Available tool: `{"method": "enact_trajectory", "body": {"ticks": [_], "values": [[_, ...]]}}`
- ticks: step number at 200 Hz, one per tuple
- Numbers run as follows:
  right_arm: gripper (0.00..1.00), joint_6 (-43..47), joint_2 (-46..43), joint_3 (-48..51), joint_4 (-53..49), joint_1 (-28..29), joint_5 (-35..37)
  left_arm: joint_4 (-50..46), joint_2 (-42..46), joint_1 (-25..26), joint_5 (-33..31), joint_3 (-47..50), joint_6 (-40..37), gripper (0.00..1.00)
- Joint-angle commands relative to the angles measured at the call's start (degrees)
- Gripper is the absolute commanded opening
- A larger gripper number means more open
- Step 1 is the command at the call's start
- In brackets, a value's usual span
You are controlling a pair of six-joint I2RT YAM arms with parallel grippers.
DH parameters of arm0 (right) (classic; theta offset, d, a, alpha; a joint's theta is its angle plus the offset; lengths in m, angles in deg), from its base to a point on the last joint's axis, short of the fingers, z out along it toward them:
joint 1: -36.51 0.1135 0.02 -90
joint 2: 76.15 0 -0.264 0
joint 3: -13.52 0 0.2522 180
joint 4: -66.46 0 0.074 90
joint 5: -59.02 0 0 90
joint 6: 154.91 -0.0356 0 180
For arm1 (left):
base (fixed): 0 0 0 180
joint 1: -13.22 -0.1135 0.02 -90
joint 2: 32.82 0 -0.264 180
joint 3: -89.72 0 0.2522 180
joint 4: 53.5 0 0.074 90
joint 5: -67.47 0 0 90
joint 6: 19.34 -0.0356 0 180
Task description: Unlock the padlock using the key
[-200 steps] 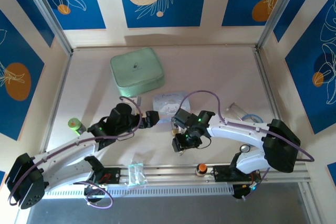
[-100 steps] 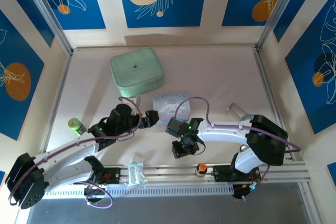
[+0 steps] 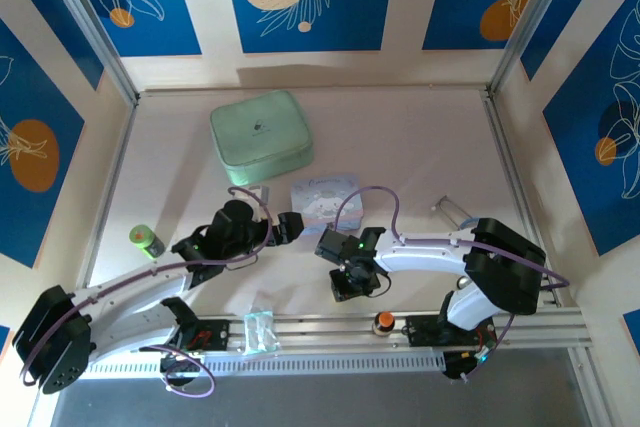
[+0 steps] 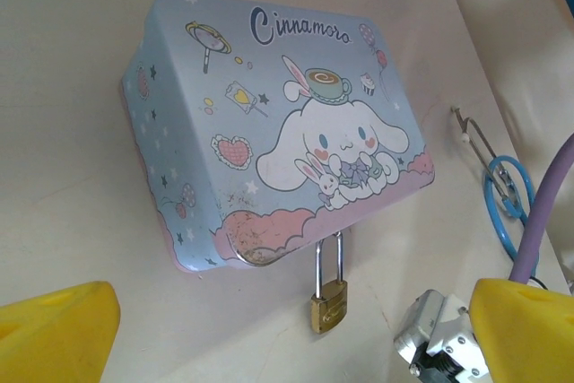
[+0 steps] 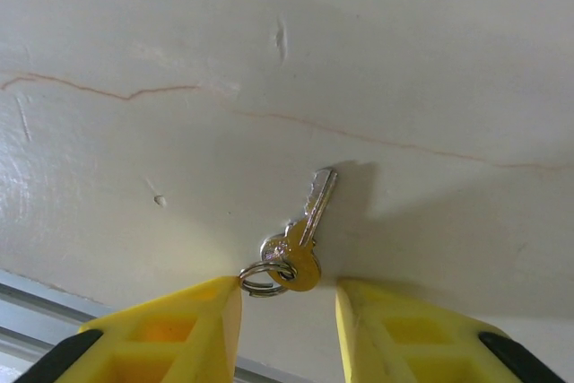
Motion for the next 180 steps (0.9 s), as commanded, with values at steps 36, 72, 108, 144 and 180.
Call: {"method": "enact_trajectory", "body": {"ticks": [36, 72, 108, 144, 180], "values": [[0.27, -0.23, 2.71, 1.41, 6.67, -1.38, 1.71, 2.38, -0.47, 0.43, -0.74, -0.44, -1.55, 0.99], [0.21, 1.59, 5.18, 0.87, 8.20, -1.55, 1.41, 0.91, -0.54, 0.46, -1.43, -1.04, -2.71, 0.99], [0.10, 3.90, 6.98, 0.02, 9.10, -2.18, 0.02, 0.85, -0.89, 0.43, -1.68, -0.63, -2.79, 0.99], [0.00, 5.69, 4.77, 2.81, 11.77, -2.92, -1.81, -0.04, -0.62, 0.43, -2.06, 0.07, -3.14, 0.99], [0.00, 6.90, -0.06, 6.70, 18.63, -4.05, -6.34, 0.83, -1.40, 0.49, 0.17, 0.59, -2.56, 1.00]]}}
